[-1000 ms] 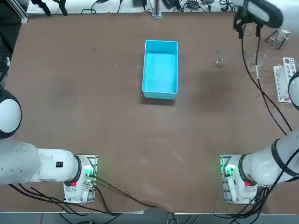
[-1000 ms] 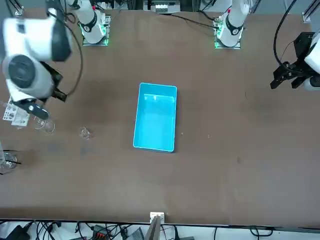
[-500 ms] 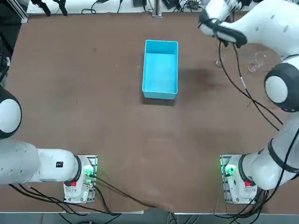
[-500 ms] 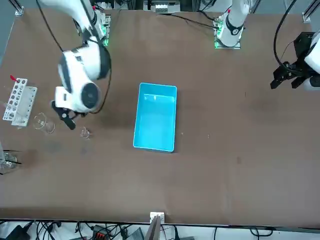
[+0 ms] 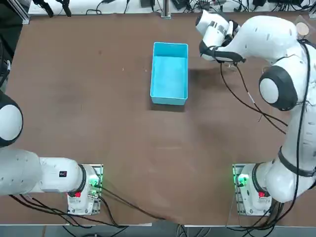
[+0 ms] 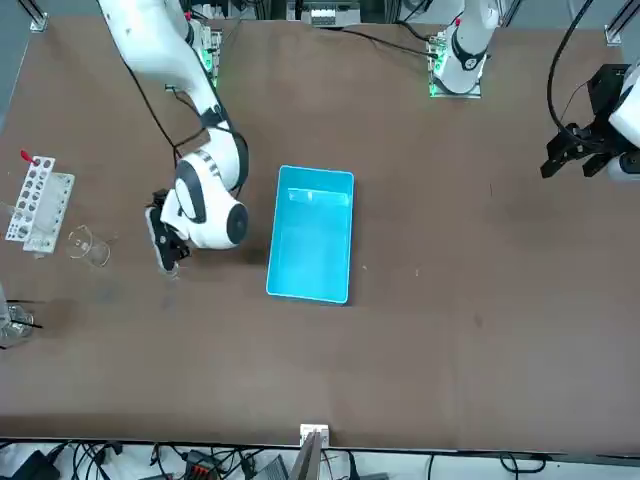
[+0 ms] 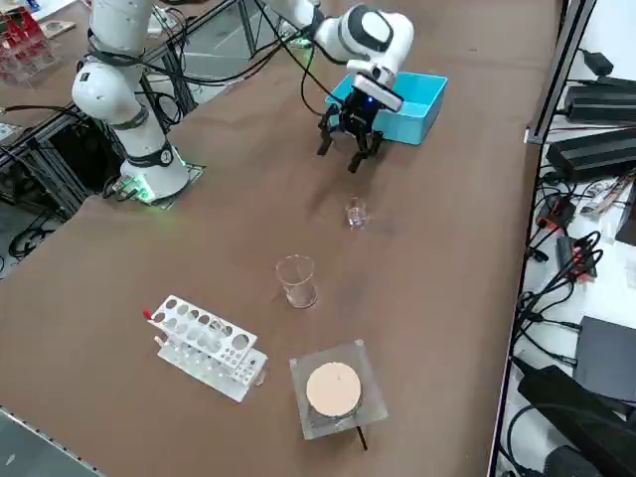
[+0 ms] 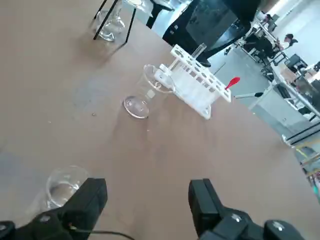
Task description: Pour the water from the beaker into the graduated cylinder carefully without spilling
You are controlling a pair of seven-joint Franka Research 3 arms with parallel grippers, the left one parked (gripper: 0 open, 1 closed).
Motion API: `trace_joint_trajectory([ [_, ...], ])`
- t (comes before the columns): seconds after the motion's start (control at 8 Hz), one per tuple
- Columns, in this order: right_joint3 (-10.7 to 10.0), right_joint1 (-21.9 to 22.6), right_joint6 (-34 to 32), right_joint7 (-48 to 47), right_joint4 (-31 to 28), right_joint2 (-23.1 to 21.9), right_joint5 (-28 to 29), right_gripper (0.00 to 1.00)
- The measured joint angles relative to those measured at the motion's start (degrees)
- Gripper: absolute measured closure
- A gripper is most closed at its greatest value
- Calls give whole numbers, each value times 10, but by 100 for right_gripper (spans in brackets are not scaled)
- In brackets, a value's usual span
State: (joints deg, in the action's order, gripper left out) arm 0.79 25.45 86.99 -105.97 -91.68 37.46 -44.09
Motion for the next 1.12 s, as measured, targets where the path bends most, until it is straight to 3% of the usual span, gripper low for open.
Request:
trace_joint_trajectory([
  [0.25, -1, 3, 27, -112, 27, 29, -8, 0],
  [0.5, -1, 18, 29, -184, 69, 87, -41, 0],
  [0.75, -2, 31, 28, -213, 102, 145, -70, 0],
  [1.12, -13, 32, 27, -226, 111, 177, -91, 0],
])
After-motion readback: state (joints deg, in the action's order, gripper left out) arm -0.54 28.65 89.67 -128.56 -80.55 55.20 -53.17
